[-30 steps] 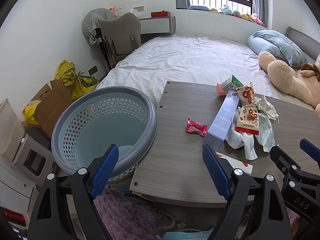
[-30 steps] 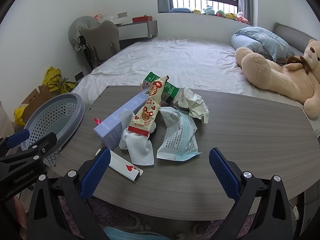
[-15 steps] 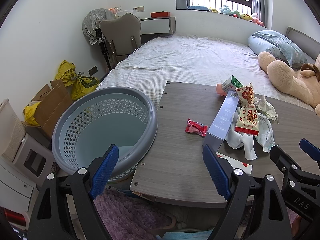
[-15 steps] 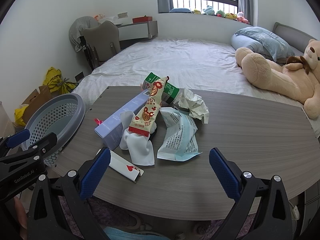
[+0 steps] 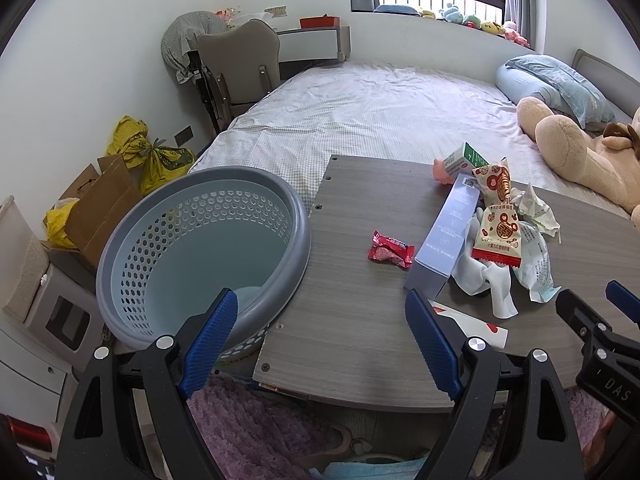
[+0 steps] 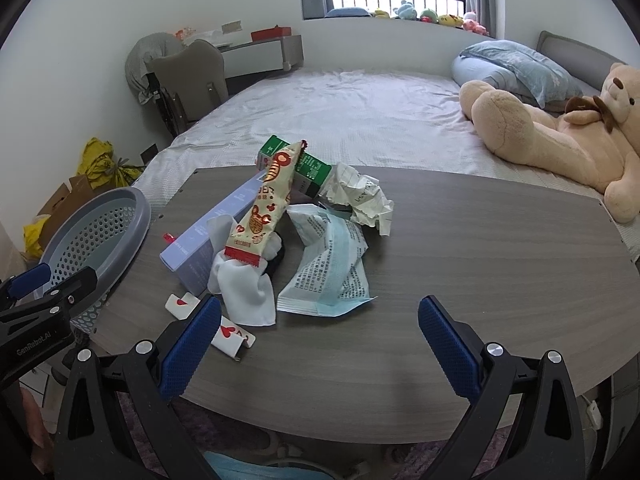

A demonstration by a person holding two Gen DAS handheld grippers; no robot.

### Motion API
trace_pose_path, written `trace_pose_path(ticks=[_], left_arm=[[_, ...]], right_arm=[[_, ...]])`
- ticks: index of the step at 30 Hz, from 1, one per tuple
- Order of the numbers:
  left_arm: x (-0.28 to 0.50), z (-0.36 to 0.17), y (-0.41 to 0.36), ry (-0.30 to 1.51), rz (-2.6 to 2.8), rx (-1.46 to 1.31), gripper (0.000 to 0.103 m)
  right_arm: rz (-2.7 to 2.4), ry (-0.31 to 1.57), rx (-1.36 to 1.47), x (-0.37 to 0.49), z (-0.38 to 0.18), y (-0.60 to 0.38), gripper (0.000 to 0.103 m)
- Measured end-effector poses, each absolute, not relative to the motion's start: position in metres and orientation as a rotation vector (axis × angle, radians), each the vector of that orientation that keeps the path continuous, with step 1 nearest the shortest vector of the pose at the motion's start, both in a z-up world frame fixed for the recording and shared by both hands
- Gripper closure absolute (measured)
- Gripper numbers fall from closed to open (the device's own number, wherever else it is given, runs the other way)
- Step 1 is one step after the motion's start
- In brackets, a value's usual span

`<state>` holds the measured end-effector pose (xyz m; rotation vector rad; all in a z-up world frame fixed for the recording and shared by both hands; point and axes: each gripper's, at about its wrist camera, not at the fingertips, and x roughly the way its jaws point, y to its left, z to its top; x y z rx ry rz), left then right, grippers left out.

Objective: Collect trash
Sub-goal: 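Reach the right gripper to the blue-white mask packet and close on it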

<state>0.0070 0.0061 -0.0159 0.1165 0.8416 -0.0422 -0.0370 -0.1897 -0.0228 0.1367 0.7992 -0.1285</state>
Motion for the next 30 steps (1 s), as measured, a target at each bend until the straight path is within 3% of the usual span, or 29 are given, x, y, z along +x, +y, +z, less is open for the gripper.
trace_pose_path(ticks=[18, 30], left_arm=[[0.046, -0.033, -0.005, 0.871, -0.072, 0.123, 0.021], [0.056, -0.038, 0.002, 0.871, -0.045, 0.120, 0.021]], right_arm=[[-0.171, 0.870, 0.186, 0.017, -0.049, -0.223, 0.007], [-0.163, 0.930, 0.140, 0.041, -0.064, -0.216, 0.023]])
